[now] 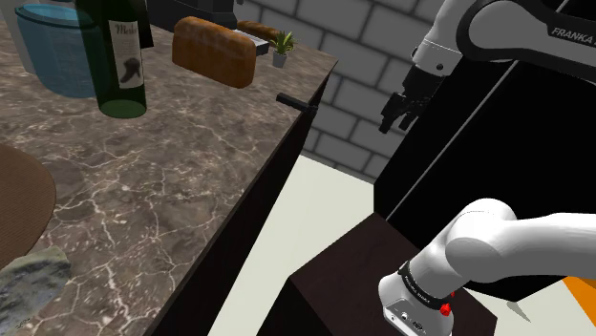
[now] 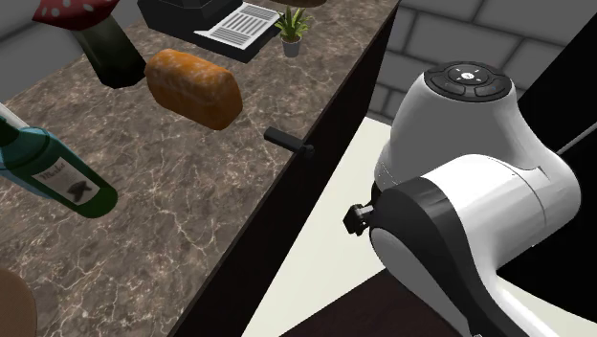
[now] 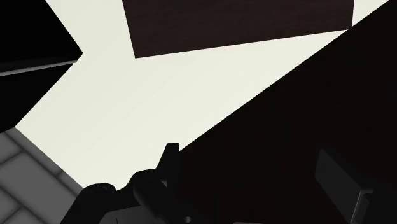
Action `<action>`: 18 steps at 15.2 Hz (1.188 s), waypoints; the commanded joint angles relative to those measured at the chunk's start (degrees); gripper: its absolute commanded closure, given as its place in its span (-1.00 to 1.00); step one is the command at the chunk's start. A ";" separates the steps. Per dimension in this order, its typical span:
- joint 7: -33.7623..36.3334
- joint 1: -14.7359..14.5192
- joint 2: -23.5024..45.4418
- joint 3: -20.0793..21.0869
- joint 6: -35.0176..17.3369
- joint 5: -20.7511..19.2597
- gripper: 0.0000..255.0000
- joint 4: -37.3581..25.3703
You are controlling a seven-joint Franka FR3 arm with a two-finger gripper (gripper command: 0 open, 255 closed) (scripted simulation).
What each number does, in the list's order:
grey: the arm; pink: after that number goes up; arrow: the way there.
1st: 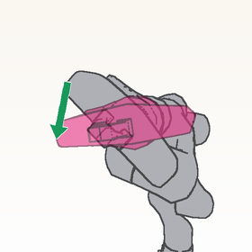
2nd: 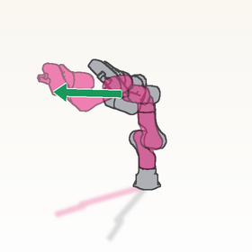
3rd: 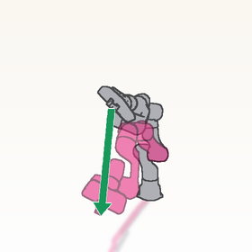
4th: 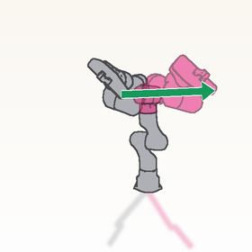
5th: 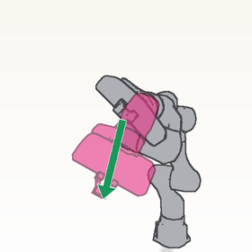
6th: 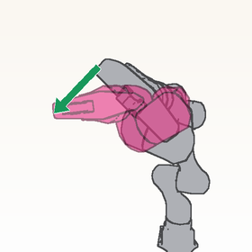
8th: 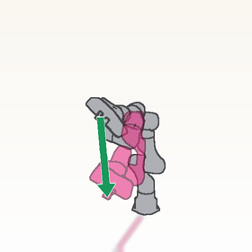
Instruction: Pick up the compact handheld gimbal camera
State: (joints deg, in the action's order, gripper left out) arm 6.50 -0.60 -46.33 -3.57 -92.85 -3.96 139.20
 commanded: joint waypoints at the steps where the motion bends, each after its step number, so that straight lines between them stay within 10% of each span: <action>1: 0.00 0.00 0.00 0.00 0.00 0.00 -1.00 0.00; 18: -18.46 -5.11 38.52 -5.50 -13.57 1.96 -1.00 -26.29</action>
State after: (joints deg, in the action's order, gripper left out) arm -10.87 -5.47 -10.00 -8.98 -105.75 -2.35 114.51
